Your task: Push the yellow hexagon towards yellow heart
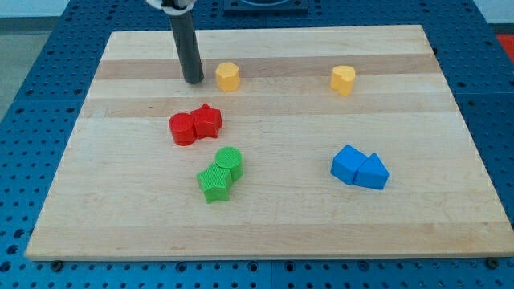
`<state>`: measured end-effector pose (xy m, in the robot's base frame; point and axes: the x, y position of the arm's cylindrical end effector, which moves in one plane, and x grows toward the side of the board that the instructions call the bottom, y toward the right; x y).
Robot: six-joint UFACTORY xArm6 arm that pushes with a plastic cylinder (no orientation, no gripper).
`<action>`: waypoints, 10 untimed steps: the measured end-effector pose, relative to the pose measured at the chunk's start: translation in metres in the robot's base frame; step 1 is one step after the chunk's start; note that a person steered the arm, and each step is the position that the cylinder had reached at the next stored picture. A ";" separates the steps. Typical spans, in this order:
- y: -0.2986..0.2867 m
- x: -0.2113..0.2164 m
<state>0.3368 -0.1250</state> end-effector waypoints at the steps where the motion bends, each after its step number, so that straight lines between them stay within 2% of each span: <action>1: 0.000 0.005; 2: 0.000 0.005; 4: 0.084 0.005; 6: 0.085 0.005; 7: 0.046 0.005; 8: 0.034 -0.002; 9: 0.037 -0.036; 10: 0.046 -0.035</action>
<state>0.3018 -0.0792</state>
